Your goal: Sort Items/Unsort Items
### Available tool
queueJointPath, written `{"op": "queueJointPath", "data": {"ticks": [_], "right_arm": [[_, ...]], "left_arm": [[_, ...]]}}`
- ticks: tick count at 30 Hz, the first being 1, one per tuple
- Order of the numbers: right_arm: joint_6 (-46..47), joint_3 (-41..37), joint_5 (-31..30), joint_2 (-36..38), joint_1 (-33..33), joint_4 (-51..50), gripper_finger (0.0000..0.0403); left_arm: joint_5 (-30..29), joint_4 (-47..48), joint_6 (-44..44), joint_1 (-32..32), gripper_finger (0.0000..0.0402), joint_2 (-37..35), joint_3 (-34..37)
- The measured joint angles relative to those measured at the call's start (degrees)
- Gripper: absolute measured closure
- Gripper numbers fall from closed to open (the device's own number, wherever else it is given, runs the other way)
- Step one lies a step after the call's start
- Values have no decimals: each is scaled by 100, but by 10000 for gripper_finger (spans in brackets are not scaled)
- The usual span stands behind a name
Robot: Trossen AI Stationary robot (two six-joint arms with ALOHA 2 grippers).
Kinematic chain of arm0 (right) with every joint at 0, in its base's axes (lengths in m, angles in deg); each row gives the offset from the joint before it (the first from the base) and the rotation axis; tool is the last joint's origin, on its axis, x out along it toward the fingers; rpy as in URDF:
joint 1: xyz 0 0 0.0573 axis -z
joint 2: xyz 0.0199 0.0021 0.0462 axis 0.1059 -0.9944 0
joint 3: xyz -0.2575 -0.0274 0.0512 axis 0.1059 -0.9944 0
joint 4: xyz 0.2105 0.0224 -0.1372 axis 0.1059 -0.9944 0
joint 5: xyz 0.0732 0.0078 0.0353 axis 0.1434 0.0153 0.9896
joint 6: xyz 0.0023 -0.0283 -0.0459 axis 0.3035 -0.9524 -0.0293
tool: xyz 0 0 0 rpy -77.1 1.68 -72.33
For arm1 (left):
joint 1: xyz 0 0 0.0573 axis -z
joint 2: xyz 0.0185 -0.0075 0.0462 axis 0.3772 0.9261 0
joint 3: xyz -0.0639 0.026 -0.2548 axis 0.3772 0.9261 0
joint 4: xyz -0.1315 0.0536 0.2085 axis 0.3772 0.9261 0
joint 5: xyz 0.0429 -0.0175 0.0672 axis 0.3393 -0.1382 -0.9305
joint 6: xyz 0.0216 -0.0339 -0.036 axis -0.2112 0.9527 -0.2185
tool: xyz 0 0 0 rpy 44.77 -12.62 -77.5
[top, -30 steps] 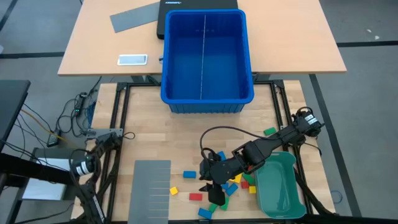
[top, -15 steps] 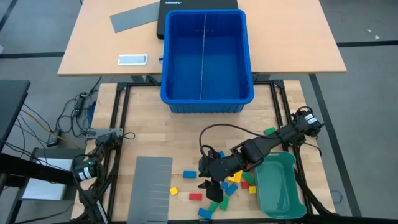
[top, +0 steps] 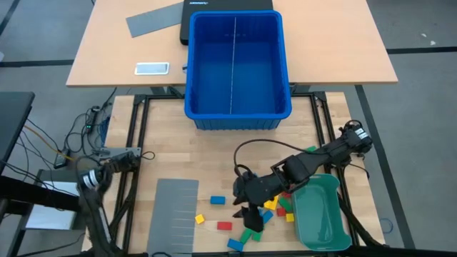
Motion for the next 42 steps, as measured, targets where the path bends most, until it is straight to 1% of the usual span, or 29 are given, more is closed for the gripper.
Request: {"op": "queueJointPath", "data": {"ticks": [3,5,7,9,11,14,15,19,21,23,26,28,31,36,39,42], "right_arm": [[169,0,196,103,-204,-200,201],[408,0,344,107,-414,-134,206],[740,0,416,60,-619,138,212],[1177,2,395,-30,-827,523,217],[1685,-11,219,-187,-989,959,223],[2413,-13,-370,-421,-1231,1563,227],[2663,-13,-576,-511,-1296,1821,228],[3548,-13,-1169,-1006,-1506,2935,228],[3757,74,-1303,-1310,-1578,3568,228],[4012,342,-1328,-1662,-1614,3835,228],[4380,918,-1282,-2271,-1612,3817,228],[4562,1371,-1286,-2697,-1607,3770,228],[4821,2103,-1467,-3296,-1584,3735,228],[5312,3066,-1751,-4104,-1519,3335,212],[5737,2973,-1985,-4297,-1499,3668,195],[6060,2973,-2082,-4395,-1495,3542,177]], "left_arm": [[-201,760,-26,1,400,-570,-83],[-375,1160,-176,4,400,-1002,-83],[-578,1479,-528,4,401,-1411,-84],[-595,1550,-1126,4,401,-1781,17],[-314,1563,-1757,4,401,-2086,259],[379,1571,-2651,4,401,-2424,773],[512,1557,-2951,7,401,-2540,974],[805,1152,-4096,2,401,-3125,1783],[979,829,-4538,-2,401,-3447,2205],[1143,493,-4810,-7,401,-3745,2594],[1400,217,-5007,-31,401,-4074,3134],[1493,214,-5112,-39,401,-4213,3447],[1547,-38,-5348,-101,401,-4258,3930],[1671,-1367,-5684,-319,401,-4243,4906],[1609,-1588,-5789,-496,401,-4204,5378],[1366,-1833,-5809,-597,401,-4212,5706]]}}
